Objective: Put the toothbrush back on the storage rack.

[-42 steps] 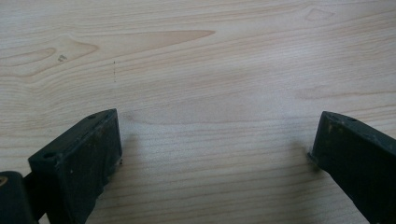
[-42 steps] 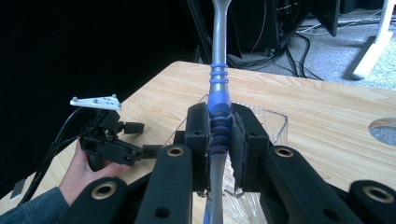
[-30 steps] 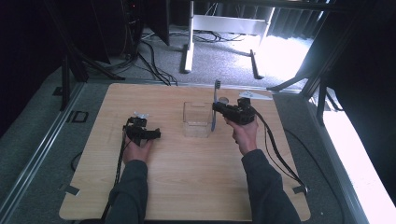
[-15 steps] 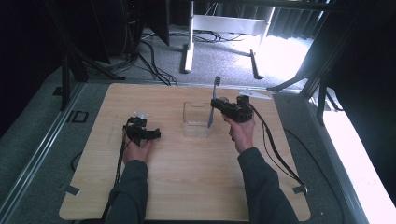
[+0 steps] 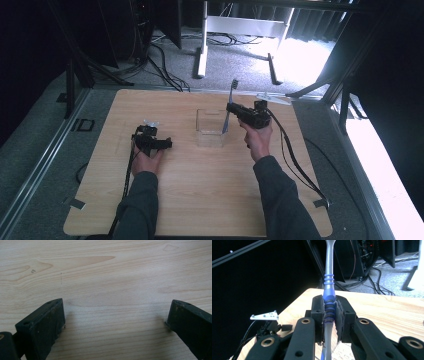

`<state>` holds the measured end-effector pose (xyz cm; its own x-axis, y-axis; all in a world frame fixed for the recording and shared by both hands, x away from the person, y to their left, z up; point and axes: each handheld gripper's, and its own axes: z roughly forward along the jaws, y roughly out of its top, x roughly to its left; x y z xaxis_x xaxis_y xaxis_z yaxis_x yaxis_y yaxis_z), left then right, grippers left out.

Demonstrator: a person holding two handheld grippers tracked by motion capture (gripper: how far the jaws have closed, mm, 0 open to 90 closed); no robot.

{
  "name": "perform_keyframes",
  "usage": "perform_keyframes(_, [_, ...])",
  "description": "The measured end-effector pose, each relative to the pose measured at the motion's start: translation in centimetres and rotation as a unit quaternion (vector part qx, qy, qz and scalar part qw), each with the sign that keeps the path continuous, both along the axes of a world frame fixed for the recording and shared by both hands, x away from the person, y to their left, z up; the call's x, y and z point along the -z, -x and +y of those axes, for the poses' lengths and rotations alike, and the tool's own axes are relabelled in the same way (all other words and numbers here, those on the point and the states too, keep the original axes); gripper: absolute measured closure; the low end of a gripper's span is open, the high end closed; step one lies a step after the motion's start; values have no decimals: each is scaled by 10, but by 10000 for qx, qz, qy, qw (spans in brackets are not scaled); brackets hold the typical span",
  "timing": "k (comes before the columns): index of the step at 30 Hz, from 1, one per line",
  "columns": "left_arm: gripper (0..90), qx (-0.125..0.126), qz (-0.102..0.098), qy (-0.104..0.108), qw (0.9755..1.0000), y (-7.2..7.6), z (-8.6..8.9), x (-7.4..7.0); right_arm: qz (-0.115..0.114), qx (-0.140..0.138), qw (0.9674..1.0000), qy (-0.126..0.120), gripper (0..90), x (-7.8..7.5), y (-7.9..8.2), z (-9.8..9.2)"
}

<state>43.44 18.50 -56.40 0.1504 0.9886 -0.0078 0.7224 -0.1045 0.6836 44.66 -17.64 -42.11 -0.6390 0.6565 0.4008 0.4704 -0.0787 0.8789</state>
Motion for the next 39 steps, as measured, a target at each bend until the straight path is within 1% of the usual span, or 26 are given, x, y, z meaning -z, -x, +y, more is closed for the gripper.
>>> perform_keyframes(4, [16,-1,-5,1,10000,0,0,0,-19,100,9999,3,782,1,-2,0])
perform_keyframes(8, [15,-4,-8,3,10000,0,0,0,-50,210,9998,58,781,2,-4,0])
perform_keyframes(13, [16,-2,-6,1,10000,0,0,0,-112,279,9995,97,781,5,-8,2])
perform_keyframes(14, [15,-5,-9,3,10000,0,0,0,-106,285,9994,146,780,6,-8,3])
perform_keyframes(16, [16,-3,-7,0,10000,0,0,0,-194,264,9990,306,780,7,-9,6])
perform_keyframes(23, [16,-3,-7,1,10000,0,0,0,-320,169,9978,549,777,10,-10,14])
perform_keyframes(27, [16,-1,0,-1,10000,0,0,0,-403,96,9955,852,774,13,-10,20])
perform_keyframes(29, [15,-3,-3,2,10000,0,0,0,-442,61,9946,941,774,14,-9,22])
perform_keyframes(34, [15,0,1,-1,10000,0,0,0,-430,-9,9917,1209,773,19,-8,26])
perform_keyframes(38, [16,-1,1,-2,10000,0,0,0,-386,-229,9894,1383,771,23,-8,28])
perform_keyframes(39, [16,-3,-2,3,10000,0,0,0,-322,-264,9889,1425,737,25,-8,29])
